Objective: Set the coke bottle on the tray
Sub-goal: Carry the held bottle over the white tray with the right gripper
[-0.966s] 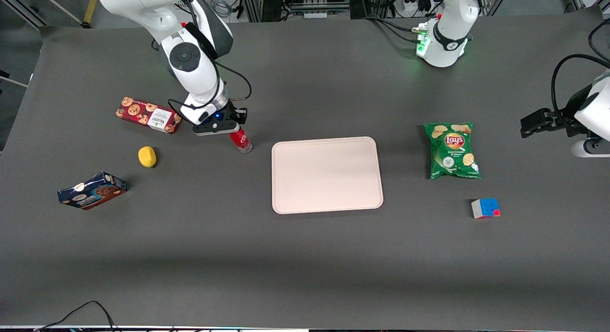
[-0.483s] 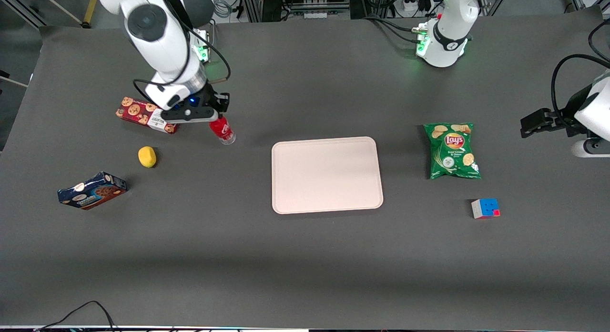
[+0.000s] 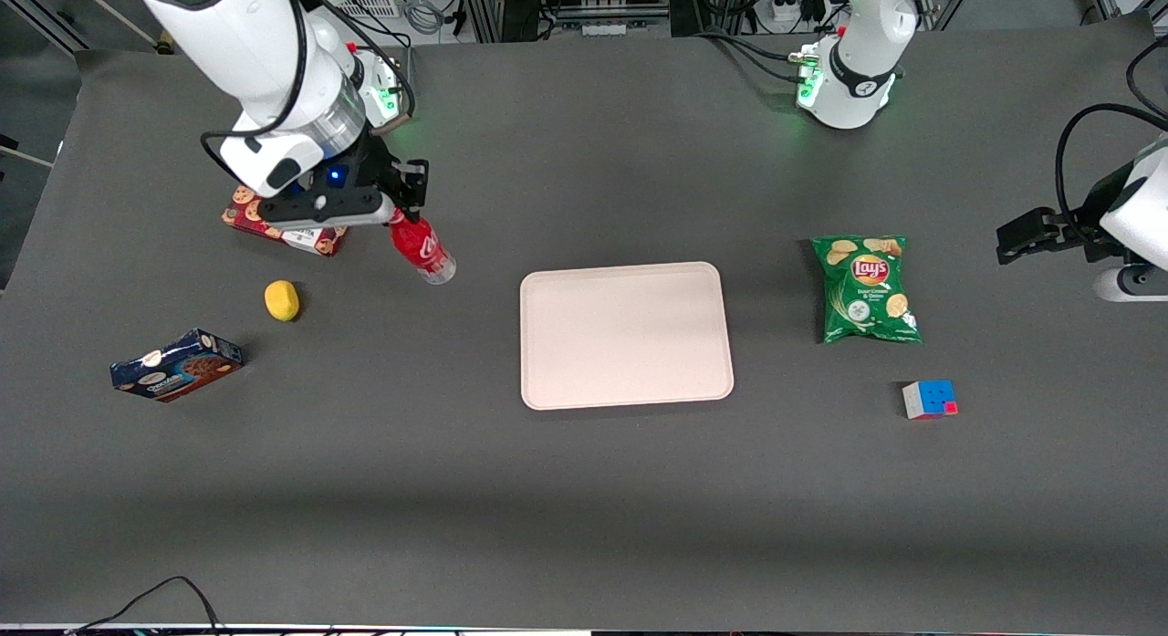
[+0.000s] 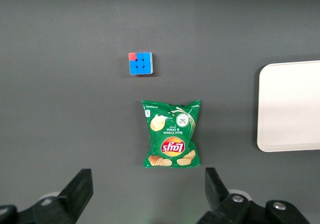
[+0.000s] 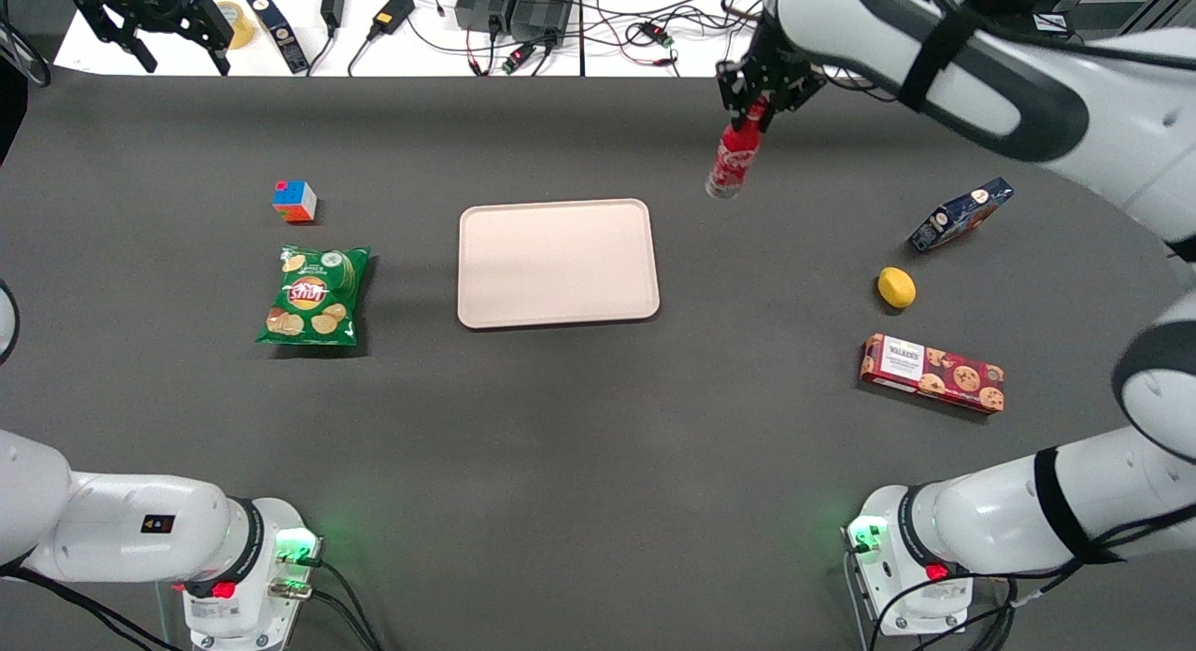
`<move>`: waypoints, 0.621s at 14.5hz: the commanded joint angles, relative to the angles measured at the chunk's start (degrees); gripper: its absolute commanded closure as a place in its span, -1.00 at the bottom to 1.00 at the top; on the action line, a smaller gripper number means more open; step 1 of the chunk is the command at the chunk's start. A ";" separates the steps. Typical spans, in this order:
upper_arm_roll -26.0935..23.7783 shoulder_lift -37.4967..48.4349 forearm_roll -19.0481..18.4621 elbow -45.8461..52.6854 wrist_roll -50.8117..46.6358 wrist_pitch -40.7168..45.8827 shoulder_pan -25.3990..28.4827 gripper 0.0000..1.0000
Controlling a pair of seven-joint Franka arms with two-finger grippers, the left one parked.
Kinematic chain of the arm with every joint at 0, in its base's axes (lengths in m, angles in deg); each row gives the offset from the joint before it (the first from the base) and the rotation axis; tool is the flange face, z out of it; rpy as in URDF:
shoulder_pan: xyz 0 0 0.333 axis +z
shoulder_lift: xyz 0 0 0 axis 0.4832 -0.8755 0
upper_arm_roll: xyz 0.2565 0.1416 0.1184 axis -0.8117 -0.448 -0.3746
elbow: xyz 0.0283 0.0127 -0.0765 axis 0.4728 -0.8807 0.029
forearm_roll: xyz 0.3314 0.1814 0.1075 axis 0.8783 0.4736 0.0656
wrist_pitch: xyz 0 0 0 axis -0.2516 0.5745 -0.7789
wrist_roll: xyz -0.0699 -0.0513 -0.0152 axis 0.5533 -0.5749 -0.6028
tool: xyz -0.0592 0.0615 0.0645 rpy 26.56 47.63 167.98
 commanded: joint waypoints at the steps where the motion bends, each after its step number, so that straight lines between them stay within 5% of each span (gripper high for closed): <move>1: -0.69 -14.36 -2.46 16.03 -6.80 3.42 3.73 1.00; 6: -0.95 -27.38 -10.90 23.35 -16.29 -2.01 9.01 1.00; 9: -1.12 -31.25 -12.57 23.09 -19.90 -5.80 10.68 1.00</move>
